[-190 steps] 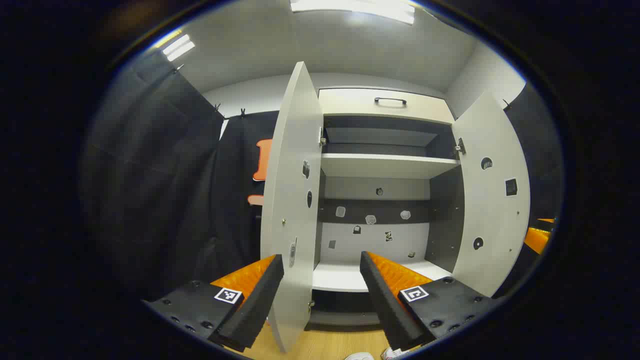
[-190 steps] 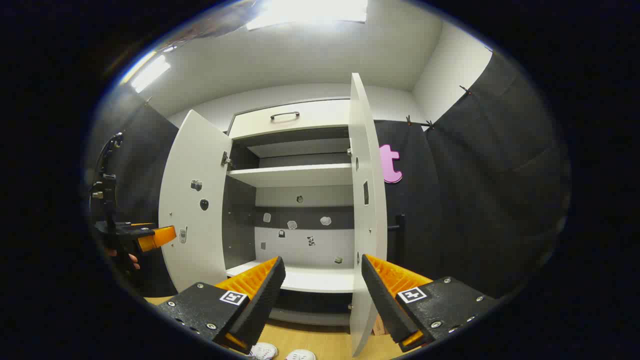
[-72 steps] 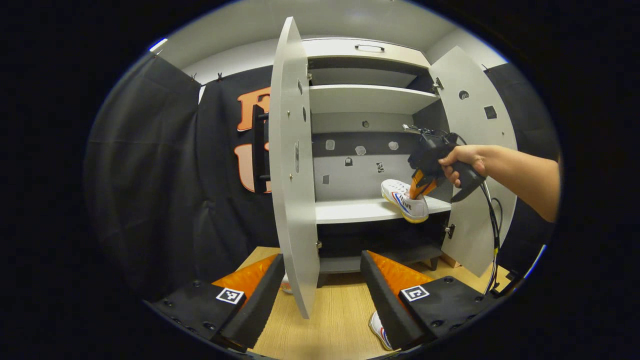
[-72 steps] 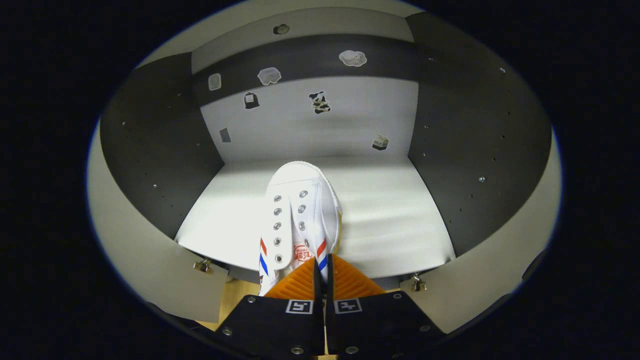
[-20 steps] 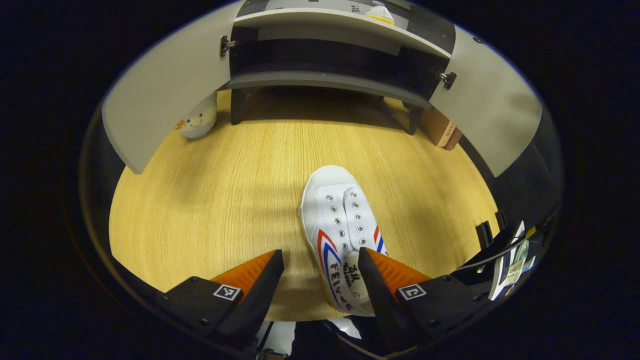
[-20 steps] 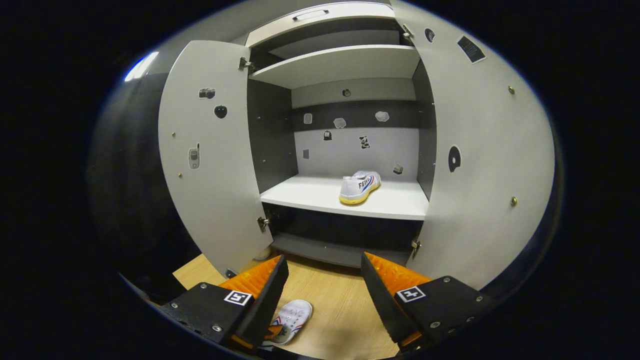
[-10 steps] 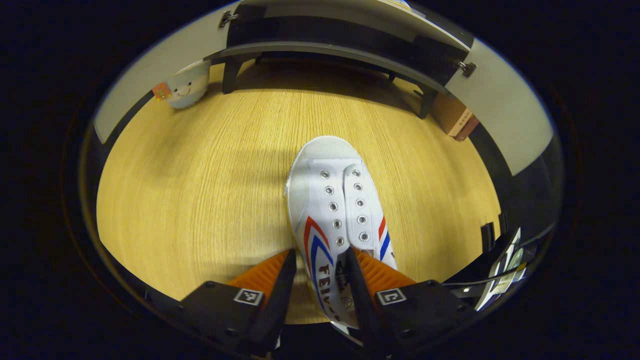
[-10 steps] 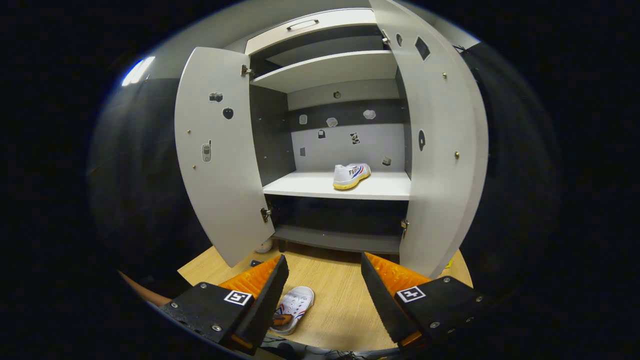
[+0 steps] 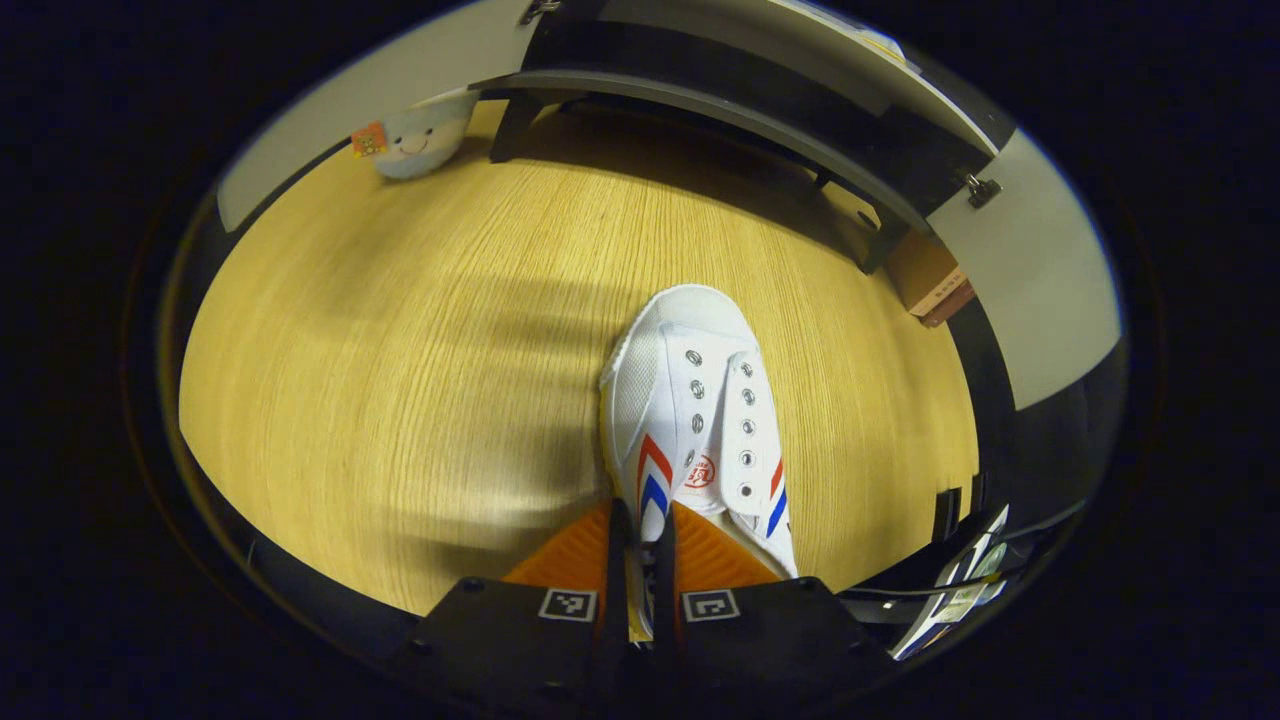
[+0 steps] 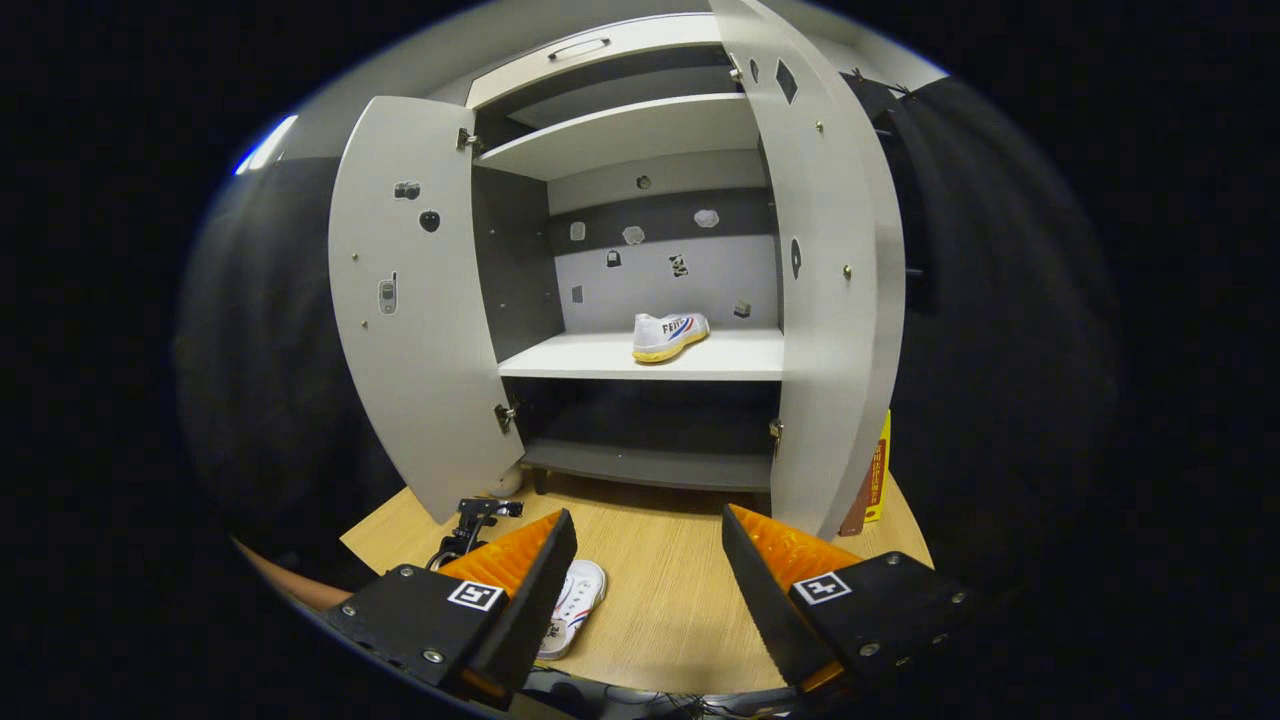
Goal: Grab one shoe with the right hand and put it into the shoe cabinet, grab the other shoe with the left hand and put it into the shoe cabinet; then close the right door with the right hand and the left door with the left hand.
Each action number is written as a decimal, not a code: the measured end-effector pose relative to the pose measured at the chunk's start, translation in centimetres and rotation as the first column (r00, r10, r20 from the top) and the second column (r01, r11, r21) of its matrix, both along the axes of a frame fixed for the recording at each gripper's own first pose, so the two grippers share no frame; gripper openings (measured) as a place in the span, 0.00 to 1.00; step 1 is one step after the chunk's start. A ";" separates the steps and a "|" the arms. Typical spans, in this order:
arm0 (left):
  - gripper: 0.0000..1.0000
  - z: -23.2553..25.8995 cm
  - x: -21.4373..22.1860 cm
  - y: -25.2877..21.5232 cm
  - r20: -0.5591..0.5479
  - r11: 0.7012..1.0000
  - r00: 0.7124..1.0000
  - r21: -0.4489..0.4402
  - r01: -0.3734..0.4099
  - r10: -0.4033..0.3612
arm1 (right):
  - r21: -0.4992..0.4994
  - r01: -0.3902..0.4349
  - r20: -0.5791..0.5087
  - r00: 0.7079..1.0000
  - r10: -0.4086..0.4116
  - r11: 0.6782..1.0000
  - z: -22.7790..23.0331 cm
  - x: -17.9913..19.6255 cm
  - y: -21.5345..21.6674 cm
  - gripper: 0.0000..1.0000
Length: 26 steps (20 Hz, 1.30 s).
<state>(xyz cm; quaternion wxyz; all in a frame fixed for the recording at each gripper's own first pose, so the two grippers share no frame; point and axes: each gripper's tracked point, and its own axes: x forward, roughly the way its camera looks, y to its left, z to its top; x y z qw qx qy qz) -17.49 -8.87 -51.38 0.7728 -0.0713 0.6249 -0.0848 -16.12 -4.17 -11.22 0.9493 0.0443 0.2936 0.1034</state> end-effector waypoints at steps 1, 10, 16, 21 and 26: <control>0.17 0.4 0.5 0.1 0.019 1.000 1.000 0.013 0.023 -0.024 | 0.001 -0.007 0.000 1.000 0.007 1.000 0.0 0.0 0.1 0.90; 0.17 12.0 8.8 1.9 0.206 1.000 0.978 -0.020 -0.023 0.027 | -0.009 -0.027 0.041 0.999 0.027 1.000 1.1 0.0 -0.3 0.90; 0.17 22.7 17.2 2.9 0.311 0.996 0.949 -0.086 -0.023 0.049 | -0.028 -0.029 0.073 0.997 0.031 0.999 2.0 -0.5 -0.9 0.92; 0.17 29.3 25.0 3.7 0.373 0.994 0.925 -0.105 -0.031 0.068 | -0.055 -0.020 0.114 0.993 0.026 0.998 3.2 -1.2 -1.8 0.93; 0.17 31.5 30.7 2.9 0.425 0.996 0.902 -0.079 -0.044 0.074 | -0.070 0.022 0.131 0.991 -0.013 0.997 3.8 -1.7 -3.5 0.93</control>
